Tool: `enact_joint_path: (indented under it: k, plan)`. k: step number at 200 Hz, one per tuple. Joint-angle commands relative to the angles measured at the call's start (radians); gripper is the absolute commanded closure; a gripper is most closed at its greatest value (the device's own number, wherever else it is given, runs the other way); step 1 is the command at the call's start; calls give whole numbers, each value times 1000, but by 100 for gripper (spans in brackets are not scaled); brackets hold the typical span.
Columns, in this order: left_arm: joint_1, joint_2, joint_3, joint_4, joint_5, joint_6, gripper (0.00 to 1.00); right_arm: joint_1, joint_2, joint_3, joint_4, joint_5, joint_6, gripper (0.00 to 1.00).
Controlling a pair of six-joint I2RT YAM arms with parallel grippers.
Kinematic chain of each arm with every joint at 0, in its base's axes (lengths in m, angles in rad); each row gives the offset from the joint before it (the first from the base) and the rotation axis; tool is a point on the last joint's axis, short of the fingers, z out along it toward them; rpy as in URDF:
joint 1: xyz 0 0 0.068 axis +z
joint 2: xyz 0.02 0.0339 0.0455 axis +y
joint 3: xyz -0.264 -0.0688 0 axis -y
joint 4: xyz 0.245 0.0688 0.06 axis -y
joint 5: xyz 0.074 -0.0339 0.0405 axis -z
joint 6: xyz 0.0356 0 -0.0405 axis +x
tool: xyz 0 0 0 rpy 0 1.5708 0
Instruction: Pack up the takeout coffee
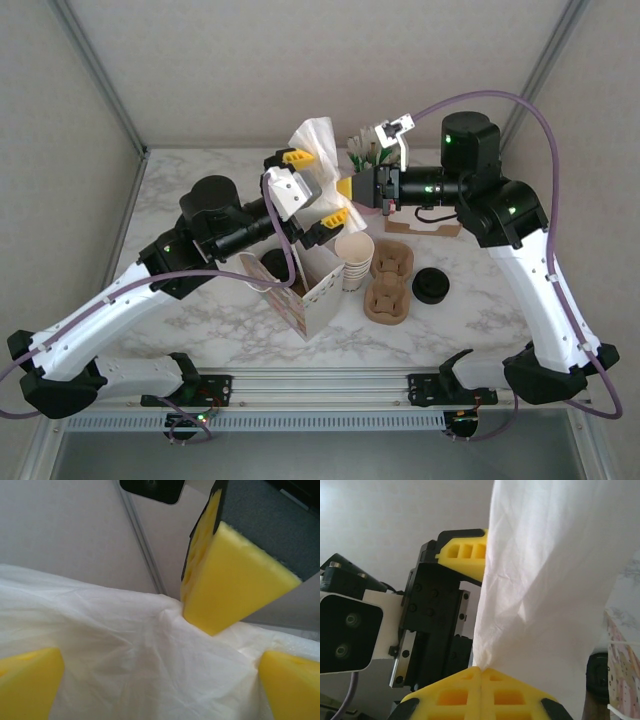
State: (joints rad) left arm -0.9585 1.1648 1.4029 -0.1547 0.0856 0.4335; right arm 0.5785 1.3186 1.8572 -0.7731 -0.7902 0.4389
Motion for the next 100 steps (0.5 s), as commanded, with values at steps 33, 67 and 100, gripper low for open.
enact_joint_path:
  k: [33,67,100]
  plan:
    - [7,-18,-33,65,52,-56,0,25,-9,41,33,-52,4,100]
    - [7,-15,-35,65,62,-63,2,29,2,51,34,-59,1,100]
    - [7,-11,-32,55,61,-60,11,31,2,51,35,-39,-7,100]
